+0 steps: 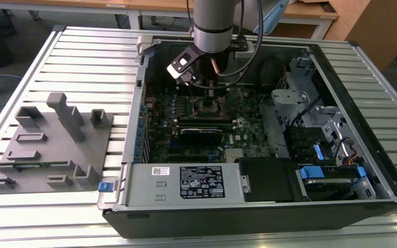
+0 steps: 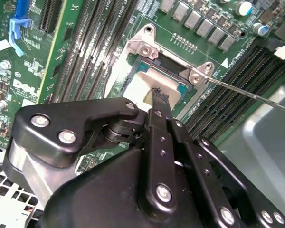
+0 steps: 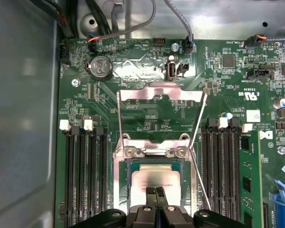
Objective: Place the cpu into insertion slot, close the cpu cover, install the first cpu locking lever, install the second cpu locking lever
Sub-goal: 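Place the cpu into insertion slot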
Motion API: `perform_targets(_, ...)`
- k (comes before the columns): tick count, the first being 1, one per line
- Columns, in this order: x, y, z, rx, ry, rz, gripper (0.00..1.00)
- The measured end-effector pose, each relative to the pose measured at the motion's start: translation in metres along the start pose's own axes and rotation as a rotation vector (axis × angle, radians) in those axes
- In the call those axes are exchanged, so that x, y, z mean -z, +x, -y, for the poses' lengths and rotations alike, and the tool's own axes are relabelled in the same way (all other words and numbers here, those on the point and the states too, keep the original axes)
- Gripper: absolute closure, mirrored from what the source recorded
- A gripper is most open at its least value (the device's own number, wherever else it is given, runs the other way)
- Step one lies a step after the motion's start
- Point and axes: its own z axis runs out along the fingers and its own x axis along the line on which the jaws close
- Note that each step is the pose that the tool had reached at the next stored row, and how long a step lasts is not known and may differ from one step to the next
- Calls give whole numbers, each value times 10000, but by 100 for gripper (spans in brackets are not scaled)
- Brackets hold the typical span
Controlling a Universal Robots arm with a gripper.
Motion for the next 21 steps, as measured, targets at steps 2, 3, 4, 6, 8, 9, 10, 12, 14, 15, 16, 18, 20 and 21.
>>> perform_targets(2, 0, -1, 0, -1, 0, 3, 89)
perform_targets(3, -1, -1, -5, 1, 0, 4, 89)
perform_targets(4, -2, -1, -15, 1, 0, 2, 89)
perform_targets(6, -4, -1, -31, 0, 0, 2, 89)
perform_targets(8, -4, -1, -32, -1, 1, 4, 89)
perform_targets(9, -7, 0, -32, -1, 0, 2, 89)
perform_targets(10, -13, 1, -32, 0, 0, 3, 89)
perform_targets(12, -24, 0, -31, 0, 0, 2, 89)
perform_targets(14, -24, 0, -31, 0, 1, 5, 89)
perform_targets(15, -25, 0, -31, 1, 1, 4, 89)
perform_targets(16, -26, 0, -31, 0, 0, 3, 89)
perform_targets(18, -29, 4, -31, 0, -2, 0, 89)
perform_targets(20, -29, 10, -29, -3, 0, 3, 89)
perform_targets(21, -31, 12, -26, -7, -1, 2, 89)
